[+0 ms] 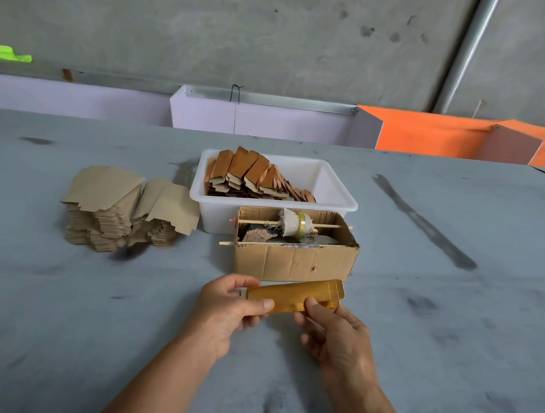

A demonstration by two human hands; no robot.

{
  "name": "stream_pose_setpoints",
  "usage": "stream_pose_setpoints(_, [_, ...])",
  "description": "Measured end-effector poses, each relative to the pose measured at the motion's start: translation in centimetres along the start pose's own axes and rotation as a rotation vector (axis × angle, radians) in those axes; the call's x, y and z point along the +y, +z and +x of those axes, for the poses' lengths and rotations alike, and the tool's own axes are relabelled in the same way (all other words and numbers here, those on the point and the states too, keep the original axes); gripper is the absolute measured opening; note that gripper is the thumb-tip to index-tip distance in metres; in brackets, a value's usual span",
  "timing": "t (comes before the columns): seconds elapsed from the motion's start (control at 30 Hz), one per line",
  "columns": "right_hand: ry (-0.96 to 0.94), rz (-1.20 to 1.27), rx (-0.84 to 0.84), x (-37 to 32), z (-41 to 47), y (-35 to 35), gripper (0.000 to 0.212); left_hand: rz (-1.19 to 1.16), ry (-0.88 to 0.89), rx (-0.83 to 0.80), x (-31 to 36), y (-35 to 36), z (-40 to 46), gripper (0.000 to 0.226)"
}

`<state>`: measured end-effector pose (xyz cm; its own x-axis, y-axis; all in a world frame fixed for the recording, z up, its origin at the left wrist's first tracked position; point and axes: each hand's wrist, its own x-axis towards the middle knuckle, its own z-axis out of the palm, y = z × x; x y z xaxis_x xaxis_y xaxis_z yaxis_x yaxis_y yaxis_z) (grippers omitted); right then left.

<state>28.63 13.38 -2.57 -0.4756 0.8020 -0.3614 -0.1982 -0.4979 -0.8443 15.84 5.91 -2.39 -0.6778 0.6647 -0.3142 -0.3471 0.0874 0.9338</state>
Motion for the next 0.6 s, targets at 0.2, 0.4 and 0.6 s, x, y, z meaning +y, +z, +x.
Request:
stream_pose_setpoints(0.2, [0.0,0.143,0.047,-0.1,0.0,1.2,0.008,-0.411,-0.131,-0.082,-1.3,1.8,-0.7,0.018])
stream_pose_setpoints(0.4, [0.067,0.12,0.044,-0.2,0.3,2.1,0.007,-0.508,-0.127,-0.027,-0.9,2.4,0.0,0.009])
stream_pose_setpoints(0.6, [-0.021,-0.226,0.087,-1.9,1.4,1.6,0.011,-0.472,0.005,0.062,-0.5,2.5,1.4,0.01])
